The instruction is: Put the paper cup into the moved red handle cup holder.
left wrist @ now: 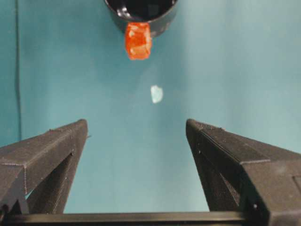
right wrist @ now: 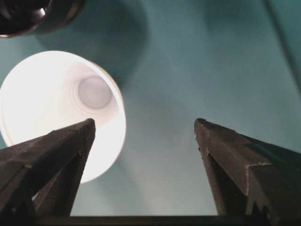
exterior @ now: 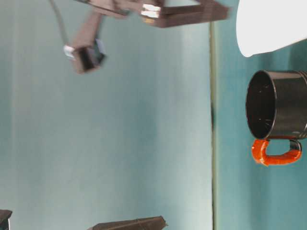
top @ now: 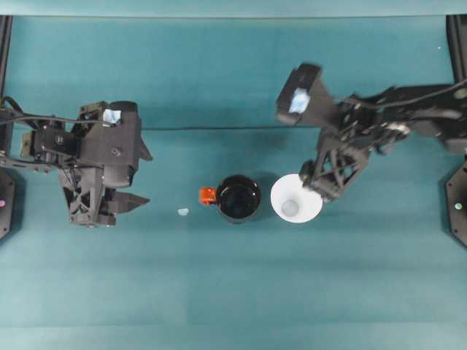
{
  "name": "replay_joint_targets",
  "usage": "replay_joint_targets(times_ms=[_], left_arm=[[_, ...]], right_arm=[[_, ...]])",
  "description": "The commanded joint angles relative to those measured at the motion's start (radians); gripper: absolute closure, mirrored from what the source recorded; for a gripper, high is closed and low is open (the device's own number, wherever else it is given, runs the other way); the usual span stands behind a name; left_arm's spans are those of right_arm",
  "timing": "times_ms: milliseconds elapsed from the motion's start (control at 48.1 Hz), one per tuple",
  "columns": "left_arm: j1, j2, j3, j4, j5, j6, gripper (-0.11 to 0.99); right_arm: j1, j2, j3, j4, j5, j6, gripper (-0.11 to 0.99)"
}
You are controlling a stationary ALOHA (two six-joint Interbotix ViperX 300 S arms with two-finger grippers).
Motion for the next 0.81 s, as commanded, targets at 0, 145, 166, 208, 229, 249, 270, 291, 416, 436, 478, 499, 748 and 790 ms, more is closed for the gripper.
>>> replay_joint_targets(times_ms=[0, 145, 166, 208, 229, 249, 270, 291, 416, 436, 478, 499, 748, 790], left_arm=[[0.005, -0.014, -0.012, 0.002, -0.008, -0.002, -0.06], [0.006, -0.012, -0.009, 0.002, -0.008, -0.002, -0.06], [0.008, -0.014, -0.011, 0.002, -0.008, -0.002, -0.06], [0.008, -0.012, -0.011, 0.002, -0.008, -0.002, -0.06], [0.009, -0.012, -0.011, 0.003, -0.008, -0.002, -0.06], [0.009, -0.012, -0.011, 0.002, -0.009, -0.002, -0.06], [0.011, -0.012, -0.011, 0.002, -0.009, -0.002, -0.06], [0.009, -0.012, -0.011, 0.002, -0.009, -0.002, -0.06], [0.011, -0.011, -0.012, 0.002, -0.009, -0.002, -0.06], [0.011, -0.011, -0.011, 0.002, -0.009, -0.002, -0.06], [0.012, -0.011, -0.012, 0.002, -0.009, -0.002, -0.06], [0.011, -0.012, -0.012, 0.002, -0.009, -0.002, -0.06], [0.012, -0.011, -0.012, 0.002, -0.009, -0.002, -0.06], [0.012, -0.011, -0.011, 0.002, -0.009, -0.002, -0.06]], right_arm=[[0.012, 0.057, -0.015, 0.006, -0.018, 0.011, -0.09], [0.018, 0.080, -0.014, 0.018, -0.035, 0.011, -0.09], [0.018, 0.083, -0.012, 0.018, -0.037, 0.011, -0.09], [0.018, 0.089, -0.011, 0.018, -0.041, 0.011, -0.09], [0.018, 0.094, -0.011, 0.018, -0.043, 0.011, -0.09], [0.018, 0.097, -0.011, 0.018, -0.044, 0.011, -0.09], [0.018, 0.100, -0.011, 0.018, -0.048, 0.011, -0.09], [0.018, 0.103, -0.009, 0.018, -0.049, 0.011, -0.09], [0.017, 0.117, -0.009, 0.018, -0.058, 0.011, -0.09], [0.017, 0.118, -0.011, 0.018, -0.060, 0.012, -0.09], [0.015, 0.118, -0.012, 0.018, -0.063, 0.012, -0.09], [0.014, 0.118, -0.012, 0.018, -0.064, 0.012, -0.09], [0.011, 0.118, -0.014, 0.018, -0.063, 0.014, -0.02], [0.011, 0.118, -0.014, 0.018, -0.063, 0.015, 0.02]])
